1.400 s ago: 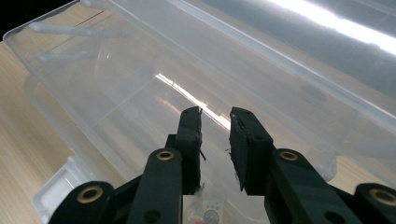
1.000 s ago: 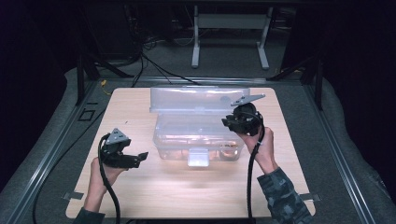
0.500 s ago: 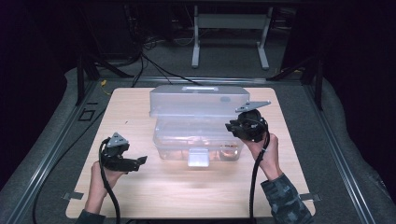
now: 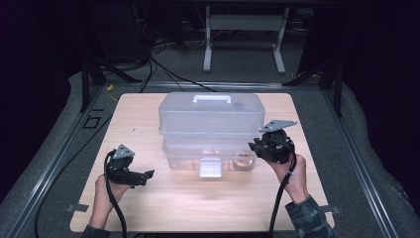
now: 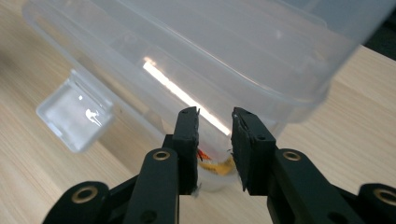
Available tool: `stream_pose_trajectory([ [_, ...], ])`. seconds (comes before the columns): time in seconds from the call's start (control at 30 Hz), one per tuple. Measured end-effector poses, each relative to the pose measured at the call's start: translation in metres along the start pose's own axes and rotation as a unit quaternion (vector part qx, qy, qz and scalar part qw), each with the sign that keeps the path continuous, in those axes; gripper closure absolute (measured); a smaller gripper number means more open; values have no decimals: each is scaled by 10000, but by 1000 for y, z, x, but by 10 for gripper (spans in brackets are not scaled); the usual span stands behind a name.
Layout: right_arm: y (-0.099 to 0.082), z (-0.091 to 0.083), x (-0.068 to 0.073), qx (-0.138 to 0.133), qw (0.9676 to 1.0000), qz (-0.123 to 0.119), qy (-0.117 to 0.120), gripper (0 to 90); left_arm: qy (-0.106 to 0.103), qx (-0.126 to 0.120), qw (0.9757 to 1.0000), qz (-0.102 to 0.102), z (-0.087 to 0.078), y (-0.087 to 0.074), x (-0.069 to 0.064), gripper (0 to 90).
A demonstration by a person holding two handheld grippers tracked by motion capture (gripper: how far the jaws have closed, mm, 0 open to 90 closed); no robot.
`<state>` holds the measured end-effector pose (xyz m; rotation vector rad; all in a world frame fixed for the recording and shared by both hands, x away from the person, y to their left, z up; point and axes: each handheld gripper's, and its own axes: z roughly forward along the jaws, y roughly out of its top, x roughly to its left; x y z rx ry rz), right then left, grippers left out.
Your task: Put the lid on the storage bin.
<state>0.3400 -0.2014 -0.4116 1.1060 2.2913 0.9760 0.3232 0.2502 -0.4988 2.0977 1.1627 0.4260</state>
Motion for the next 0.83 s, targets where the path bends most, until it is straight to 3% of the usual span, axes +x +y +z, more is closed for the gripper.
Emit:
stream_pose_trajectory([
  [0.13,-13,-4,0,180,9995,-12,-254,680,26,26,10000,-14,-1,-5,0,13],
  [0.3,-39,-7,-4,283,9992,69,-257,620,150,30,9998,-96,-2,-19,1,1],
  [0.43,-66,-8,-10,426,9979,281,-397,470,227,69,9995,-212,-2,-35,5,1],
  [0.5,-80,-7,-17,368,9982,426,-212,355,308,67,9991,-277,-1,-42,6,1],
  [0.53,-88,-6,-19,374,9977,487,-301,289,348,65,9990,-291,0,-46,7,1],
  [0.57,-95,-5,-22,443,9968,558,-364,230,379,61,9988,-319,1,-49,7,1],
  [0.6,-100,-9,-25,844,9938,570,-450,191,441,93,9984,-332,2,-53,7,1],
  [0.63,-107,-7,-28,904,9929,625,-448,166,508,118,9982,-310,4,-55,8,0],
  [0.67,-118,2,-31,466,9951,788,-385,142,542,105,9979,-339,5,-58,8,0],
  [0.83,-145,13,-42,665,9909,1062,-492,59,613,66,9973,-404,9,-64,9,1],
])
